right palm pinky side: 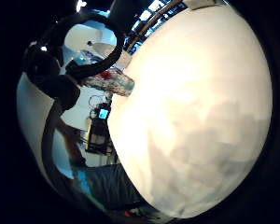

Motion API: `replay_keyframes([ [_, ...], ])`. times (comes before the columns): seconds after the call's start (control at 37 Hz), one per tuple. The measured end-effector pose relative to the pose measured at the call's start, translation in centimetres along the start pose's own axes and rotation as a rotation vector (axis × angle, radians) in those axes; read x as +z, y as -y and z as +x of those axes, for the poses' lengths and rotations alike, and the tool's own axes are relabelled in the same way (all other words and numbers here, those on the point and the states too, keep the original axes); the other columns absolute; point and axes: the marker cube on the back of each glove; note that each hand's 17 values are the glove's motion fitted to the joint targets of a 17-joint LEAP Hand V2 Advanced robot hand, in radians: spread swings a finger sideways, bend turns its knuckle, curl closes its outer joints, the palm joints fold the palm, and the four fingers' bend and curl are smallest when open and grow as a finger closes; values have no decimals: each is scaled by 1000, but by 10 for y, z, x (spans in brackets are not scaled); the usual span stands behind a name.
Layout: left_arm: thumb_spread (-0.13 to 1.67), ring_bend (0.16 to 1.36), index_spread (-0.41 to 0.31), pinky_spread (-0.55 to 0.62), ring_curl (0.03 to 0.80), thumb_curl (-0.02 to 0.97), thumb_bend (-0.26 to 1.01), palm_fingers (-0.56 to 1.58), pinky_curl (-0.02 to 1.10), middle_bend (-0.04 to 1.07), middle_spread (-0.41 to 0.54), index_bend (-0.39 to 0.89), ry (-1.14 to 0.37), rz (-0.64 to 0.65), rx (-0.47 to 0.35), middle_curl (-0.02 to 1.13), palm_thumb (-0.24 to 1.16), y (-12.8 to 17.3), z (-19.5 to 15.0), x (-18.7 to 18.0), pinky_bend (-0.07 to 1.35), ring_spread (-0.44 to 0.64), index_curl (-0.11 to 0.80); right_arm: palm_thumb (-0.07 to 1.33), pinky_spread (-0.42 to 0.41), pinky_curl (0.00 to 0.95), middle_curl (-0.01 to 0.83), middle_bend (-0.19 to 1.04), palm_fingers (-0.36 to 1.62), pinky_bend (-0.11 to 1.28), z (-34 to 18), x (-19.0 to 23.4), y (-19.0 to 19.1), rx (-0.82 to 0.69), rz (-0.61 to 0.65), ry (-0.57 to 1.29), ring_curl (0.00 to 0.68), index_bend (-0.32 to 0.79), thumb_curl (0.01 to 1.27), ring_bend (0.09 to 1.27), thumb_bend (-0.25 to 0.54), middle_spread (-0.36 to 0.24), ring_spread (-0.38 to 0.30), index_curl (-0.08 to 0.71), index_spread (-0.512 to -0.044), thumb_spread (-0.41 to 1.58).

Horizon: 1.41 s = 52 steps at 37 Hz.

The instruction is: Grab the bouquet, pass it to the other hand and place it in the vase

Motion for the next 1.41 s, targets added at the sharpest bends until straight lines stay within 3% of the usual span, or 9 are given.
replay_keyframes([
  [0.16,88,775,-325,-415,455,717,-39,1313,431,530,-370,143,25,63,118,509,901,34,2,-21,689,-381,335,900,-2,382,454,383,977,535,27,-14,-4,18,32,-71,390,107,677,552,-27,-167,-170,385,-300,773],
  [0.27,85,776,-326,-415,456,725,-40,1311,430,533,-369,142,-4,83,-25,508,900,44,0,-26,690,-381,340,897,16,377,450,364,993,518,34,-17,-9,40,44,-86,389,104,668,531,-29,-169,-167,368,-298,785],
  [0.38,82,776,-326,-415,457,732,-40,1310,430,534,-373,141,-19,85,-78,507,898,52,-6,-24,692,-382,344,898,25,371,448,349,1004,494,47,-25,-12,70,73,-225,389,108,661,514,-27,-166,-164,355,-298,795],
  [0.73,72,778,-327,-416,459,747,-41,1307,426,540,-375,139,19,32,-96,505,893,55,-49,8,691,-382,353,857,119,351,451,324,950,372,55,-9,-20,29,16,-429,385,154,632,407,-37,-151,-123,352,-299,851],
  [0.92,71,777,-327,-417,460,753,-41,1304,426,543,-370,140,34,-6,-131,505,892,54,-76,22,688,-382,356,800,198,335,446,298,890,304,52,1,-33,98,-45,-599,368,169,603,313,-39,-129,-84,367,-302,920],
  [1.06,67,768,-327,-417,459,756,-46,1304,427,549,-368,140,59,-33,-170,506,882,50,-83,25,688,-377,358,772,230,329,437,265,880,281,51,-7,-46,300,-84,-775,358,167,588,272,-34,-118,-63,372,-302,953],
  [1.22,449,766,-199,-342,456,667,-103,853,432,525,-334,-101,55,-68,-199,506,667,46,-100,24,657,-354,240,752,259,322,433,241,871,242,42,-6,-29,28,-5,-840,353,170,573,231,-28,-109,-46,383,-303,981],
  [1.33,583,733,-86,-184,473,601,-88,380,460,332,-217,-2,22,-76,-212,487,582,35,-100,24,669,-265,212,745,266,319,431,228,879,220,31,3,-21,-103,15,-782,353,168,567,218,-26,-107,-41,386,-302,994],
  [1.41,639,720,-23,-75,460,561,-76,258,460,250,-104,38,-4,-71,-217,467,539,30,-109,24,691,-165,198,737,269,319,429,220,879,207,29,2,-19,-118,24,-794,354,166,560,205,-27,-106,-39,389,-302,1002],
])
